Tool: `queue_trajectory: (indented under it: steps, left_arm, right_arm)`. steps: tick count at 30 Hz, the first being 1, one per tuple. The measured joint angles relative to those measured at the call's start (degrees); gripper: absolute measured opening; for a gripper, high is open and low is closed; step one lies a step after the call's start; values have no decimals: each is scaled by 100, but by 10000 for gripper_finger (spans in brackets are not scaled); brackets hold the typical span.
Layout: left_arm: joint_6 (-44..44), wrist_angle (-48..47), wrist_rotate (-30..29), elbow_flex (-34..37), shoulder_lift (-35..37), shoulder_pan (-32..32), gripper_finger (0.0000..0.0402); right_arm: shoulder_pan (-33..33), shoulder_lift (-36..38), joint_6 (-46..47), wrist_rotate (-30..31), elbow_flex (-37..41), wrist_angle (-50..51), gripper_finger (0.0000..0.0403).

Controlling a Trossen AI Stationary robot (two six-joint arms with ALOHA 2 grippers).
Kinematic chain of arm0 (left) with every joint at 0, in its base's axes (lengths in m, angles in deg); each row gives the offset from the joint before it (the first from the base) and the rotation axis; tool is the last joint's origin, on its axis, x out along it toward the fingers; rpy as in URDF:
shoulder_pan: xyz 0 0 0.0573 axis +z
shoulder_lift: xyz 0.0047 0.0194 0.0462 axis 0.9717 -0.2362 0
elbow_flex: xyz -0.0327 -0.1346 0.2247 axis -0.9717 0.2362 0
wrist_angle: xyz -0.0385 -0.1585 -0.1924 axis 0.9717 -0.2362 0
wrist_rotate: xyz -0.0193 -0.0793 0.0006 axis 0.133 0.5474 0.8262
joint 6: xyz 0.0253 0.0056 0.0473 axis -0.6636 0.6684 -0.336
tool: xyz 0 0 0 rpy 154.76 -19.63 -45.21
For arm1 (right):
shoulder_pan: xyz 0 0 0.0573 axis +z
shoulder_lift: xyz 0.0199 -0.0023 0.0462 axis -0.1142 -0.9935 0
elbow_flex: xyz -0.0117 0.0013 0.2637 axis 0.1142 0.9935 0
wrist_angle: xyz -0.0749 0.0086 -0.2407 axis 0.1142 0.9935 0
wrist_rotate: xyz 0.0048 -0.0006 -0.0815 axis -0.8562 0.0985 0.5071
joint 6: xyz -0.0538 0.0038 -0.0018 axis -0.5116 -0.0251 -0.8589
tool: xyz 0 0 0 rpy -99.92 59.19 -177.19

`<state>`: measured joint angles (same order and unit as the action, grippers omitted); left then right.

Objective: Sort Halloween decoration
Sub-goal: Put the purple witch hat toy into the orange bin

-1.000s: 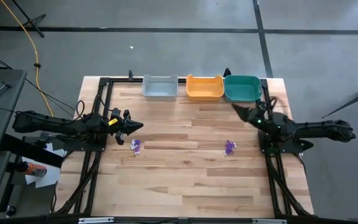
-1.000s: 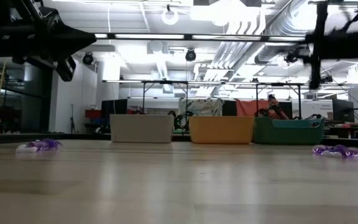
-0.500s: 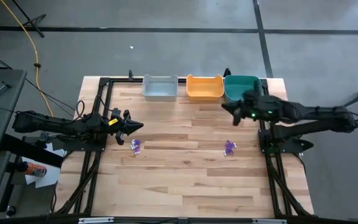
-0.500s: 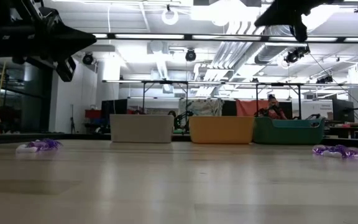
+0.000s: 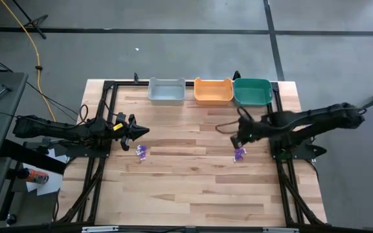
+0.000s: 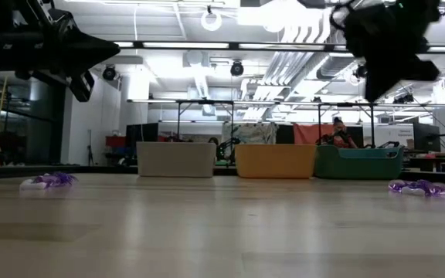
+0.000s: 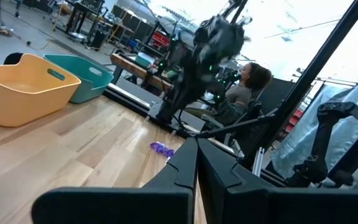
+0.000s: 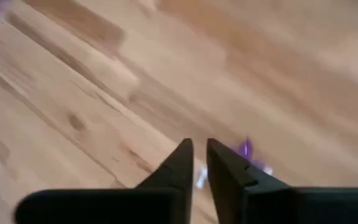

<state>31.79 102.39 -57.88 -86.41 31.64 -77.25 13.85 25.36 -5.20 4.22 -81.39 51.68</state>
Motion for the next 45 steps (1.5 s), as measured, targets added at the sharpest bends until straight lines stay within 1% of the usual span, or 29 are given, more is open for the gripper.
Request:
queue_trajectory:
  steps: [2,5,7,10,14,17,21,27,33,39,42,45]
  left_arm:
    - [1,-15,-1,-2,-2,2,1]
    - [2,-20,-2,-2,-1,1,1]
    - [2,-22,-1,-2,0,2,1]
    - [2,-22,-2,-2,-2,0,1]
    - [2,-24,-1,-2,-1,0,1]
    - [0,-24,0,-1,-1,1,1]
    - [1,-22,-2,0,0,2,1]
    - [2,-24,-1,-1,-1,1,1]
    - [2,-26,-2,0,-2,2,1]
    - [0,-46,0,-1,-1,2,1]
    - [0,-67,0,-2,0,2,1]
    - [0,-97,-2,-2,0,2,1]
  right_arm:
    - [175,-121,302,-126,253,-31,81]
    - [245,-284,368,-542,486,-92,117]
    - [236,-447,388,-617,582,-94,133]
    - [155,-757,389,-606,590,-155,143]
    - [-62,-1222,225,-656,567,-248,143]
    - [-188,-1564,30,-923,566,-255,140]
    - [-214,-1837,-131,-820,566,-504,138]
    - [-216,-1982,-178,-554,566,-515,138]
    - [-223,-2180,-188,-512,579,-562,138]
    - [-379,-2271,-241,-513,579,-767,137]
    - [-469,-2289,-268,-573,579,-761,128]
    - [-515,-2291,-277,-582,581,-762,111]
